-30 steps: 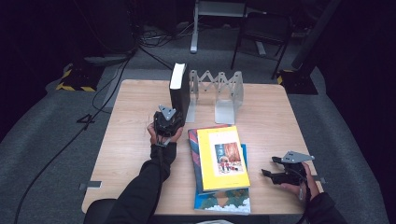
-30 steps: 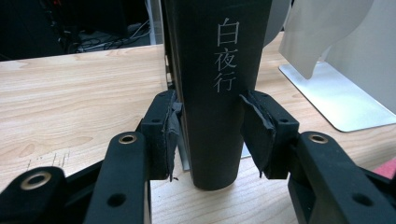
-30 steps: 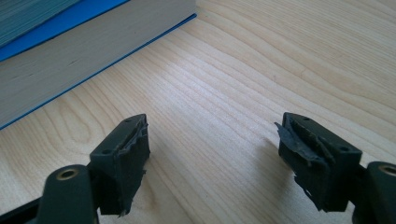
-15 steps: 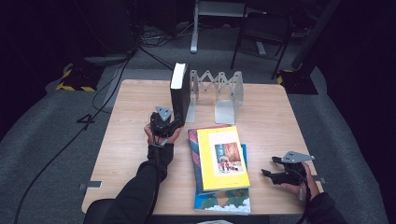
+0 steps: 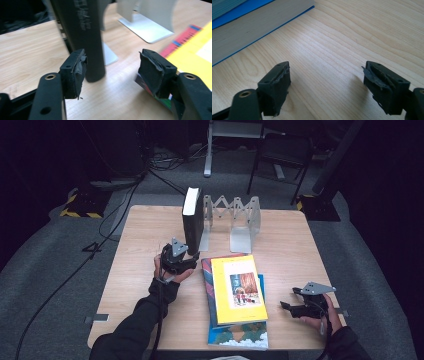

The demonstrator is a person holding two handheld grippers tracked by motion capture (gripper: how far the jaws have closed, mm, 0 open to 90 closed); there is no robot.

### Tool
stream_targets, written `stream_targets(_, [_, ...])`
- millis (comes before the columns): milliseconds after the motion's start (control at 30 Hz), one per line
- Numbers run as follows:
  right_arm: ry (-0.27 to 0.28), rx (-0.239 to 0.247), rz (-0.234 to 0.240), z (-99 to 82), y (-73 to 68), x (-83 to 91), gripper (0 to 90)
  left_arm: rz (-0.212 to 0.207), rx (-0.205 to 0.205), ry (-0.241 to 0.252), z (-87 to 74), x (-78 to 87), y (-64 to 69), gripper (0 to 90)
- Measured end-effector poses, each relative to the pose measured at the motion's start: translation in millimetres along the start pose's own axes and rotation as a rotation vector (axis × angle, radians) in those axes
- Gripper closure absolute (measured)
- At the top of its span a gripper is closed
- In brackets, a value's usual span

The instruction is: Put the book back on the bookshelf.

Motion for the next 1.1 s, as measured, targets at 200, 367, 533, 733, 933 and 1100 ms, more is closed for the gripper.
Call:
stream_targets(200, [-0.006, 0.015, -0.009, 0.8, -1.9, 0.7, 23.0, -0.047, -0.095, -0.048, -7.9, 10.0, 5.0, 34.8])
stream_targets(367, [-0.002, 0.021, -0.015, 0.6, -2.0, 0.6, 21.9, -0.066, -0.158, -0.082, -16.4, 15.0, 7.5, 33.6])
stream_targets(533, [0.003, 0.019, -0.011, 0.0, -2.0, 0.5, 22.2, -0.114, -0.224, -0.123, -26.6, 18.4, 12.2, 32.9])
stream_targets(733, [0.000, 0.018, -0.010, 0.1, -2.1, 0.8, 22.9, -0.168, -0.347, -0.173, -42.2, 22.2, 19.8, 32.7])
stream_targets(933, [-0.020, 0.027, 0.001, 2.4, -5.3, 2.1, 23.2, -0.229, -0.398, -0.219, -57.9, 26.3, 24.4, 32.2])
stream_targets(1100, [-0.006, 0.044, 0.017, 6.8, -10.5, 6.1, 23.5, -0.260, -0.418, -0.250, -68.4, 29.1, 28.1, 32.1])
Point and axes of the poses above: each handheld gripper's, and its own axes: x roughly backward along the jaws, z roughly out of its top, y roughly to its right, the point moved 1 cm from there along -x, roughly forward along the jaws, and after that the axes turned 10 degrees about -y, right-handed, at the moved point
